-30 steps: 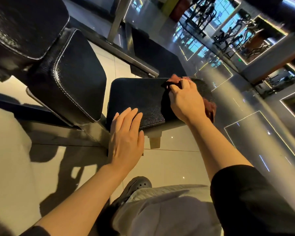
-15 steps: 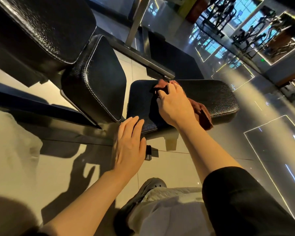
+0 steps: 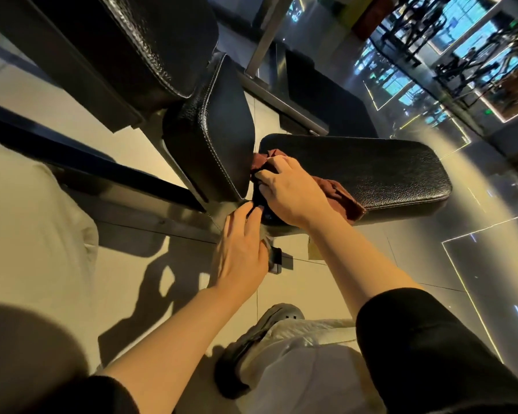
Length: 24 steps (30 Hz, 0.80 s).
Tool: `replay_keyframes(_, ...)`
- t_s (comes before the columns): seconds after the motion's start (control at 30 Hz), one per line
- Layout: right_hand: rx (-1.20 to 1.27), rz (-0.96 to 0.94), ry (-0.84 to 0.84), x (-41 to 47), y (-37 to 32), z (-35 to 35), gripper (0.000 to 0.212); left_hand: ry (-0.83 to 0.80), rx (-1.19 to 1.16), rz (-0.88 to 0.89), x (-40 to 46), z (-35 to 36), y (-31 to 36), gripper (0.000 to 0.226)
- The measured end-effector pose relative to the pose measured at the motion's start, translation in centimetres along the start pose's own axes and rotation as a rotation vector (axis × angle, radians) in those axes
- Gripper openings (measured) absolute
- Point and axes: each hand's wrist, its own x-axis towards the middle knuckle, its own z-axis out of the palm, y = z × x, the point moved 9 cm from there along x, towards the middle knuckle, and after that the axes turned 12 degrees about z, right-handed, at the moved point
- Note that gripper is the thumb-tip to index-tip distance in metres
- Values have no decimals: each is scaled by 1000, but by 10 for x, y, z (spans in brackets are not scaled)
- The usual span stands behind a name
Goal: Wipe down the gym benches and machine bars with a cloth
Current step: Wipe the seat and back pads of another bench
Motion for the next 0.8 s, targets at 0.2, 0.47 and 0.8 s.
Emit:
replay_keyframes(0.2, 117, -174, -166, -35, -4, 4, 37, -62, 7, -20, -17, 0, 0, 62)
replay_keyframes(0.47, 56, -97, 0, -38, -1, 1, 37, -55, 1, -41, -31, -10, -10, 64)
replay_keyframes(0.8, -13, -328, 56, -86, -2, -1, 33, -13, -65, -33, -36, -19, 6, 42)
